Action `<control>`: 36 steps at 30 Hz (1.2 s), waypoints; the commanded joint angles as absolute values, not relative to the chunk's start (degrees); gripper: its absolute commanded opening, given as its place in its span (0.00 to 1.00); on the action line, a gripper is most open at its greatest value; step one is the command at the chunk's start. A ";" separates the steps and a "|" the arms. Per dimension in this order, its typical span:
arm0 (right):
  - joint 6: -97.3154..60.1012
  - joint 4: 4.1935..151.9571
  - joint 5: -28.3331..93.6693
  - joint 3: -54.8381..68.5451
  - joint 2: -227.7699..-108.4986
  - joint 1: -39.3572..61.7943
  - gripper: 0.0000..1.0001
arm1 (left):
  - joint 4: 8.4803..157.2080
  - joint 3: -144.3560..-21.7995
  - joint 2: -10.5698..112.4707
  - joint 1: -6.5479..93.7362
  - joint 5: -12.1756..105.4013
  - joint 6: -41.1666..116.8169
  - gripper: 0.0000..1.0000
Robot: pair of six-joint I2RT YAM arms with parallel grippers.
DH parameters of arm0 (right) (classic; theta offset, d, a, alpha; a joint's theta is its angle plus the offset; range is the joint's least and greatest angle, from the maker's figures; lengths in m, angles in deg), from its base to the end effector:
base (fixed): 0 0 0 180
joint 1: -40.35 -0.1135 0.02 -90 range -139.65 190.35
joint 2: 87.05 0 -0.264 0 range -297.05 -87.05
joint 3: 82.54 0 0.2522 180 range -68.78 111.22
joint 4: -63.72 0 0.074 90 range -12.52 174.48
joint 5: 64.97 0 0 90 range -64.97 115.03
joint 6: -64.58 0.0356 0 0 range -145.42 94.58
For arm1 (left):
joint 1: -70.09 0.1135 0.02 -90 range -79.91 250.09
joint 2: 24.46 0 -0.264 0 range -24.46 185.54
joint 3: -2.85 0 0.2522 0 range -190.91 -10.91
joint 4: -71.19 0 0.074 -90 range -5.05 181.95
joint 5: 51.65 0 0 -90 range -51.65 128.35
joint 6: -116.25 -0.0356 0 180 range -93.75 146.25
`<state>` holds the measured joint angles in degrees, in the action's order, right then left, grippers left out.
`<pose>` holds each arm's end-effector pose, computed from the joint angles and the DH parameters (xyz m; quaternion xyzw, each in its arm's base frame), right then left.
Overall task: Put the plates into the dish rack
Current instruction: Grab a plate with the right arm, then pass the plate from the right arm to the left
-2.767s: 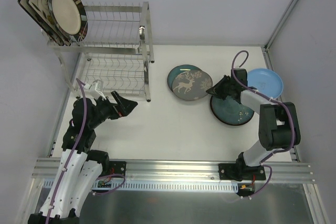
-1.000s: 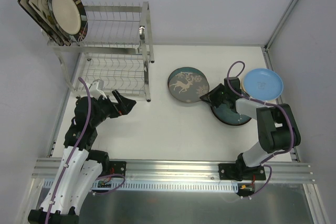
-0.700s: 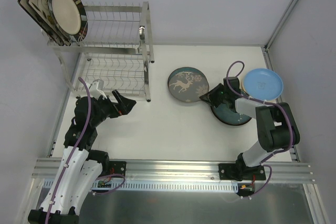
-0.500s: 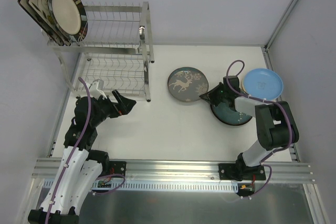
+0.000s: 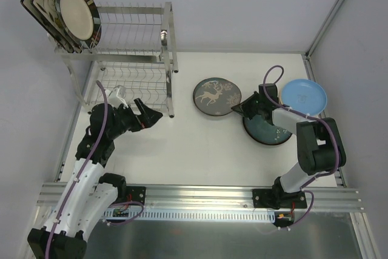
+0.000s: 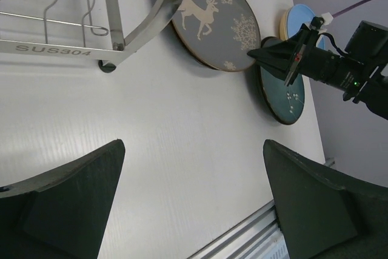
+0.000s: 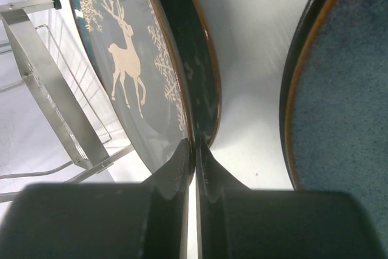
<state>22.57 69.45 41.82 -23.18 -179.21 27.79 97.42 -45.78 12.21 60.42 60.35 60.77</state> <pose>0.3164 0.0810 0.1734 0.2108 0.8682 0.3301 0.3047 0.1542 -0.0398 0.2970 -0.0524 0.7820 -0.3662 0.5016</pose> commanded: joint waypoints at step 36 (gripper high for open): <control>23.18 73.88 51.48 -19.91 -165.63 31.12 0.01 | 88.20 -72.25 63.86 26.68 35.62 89.35 0.95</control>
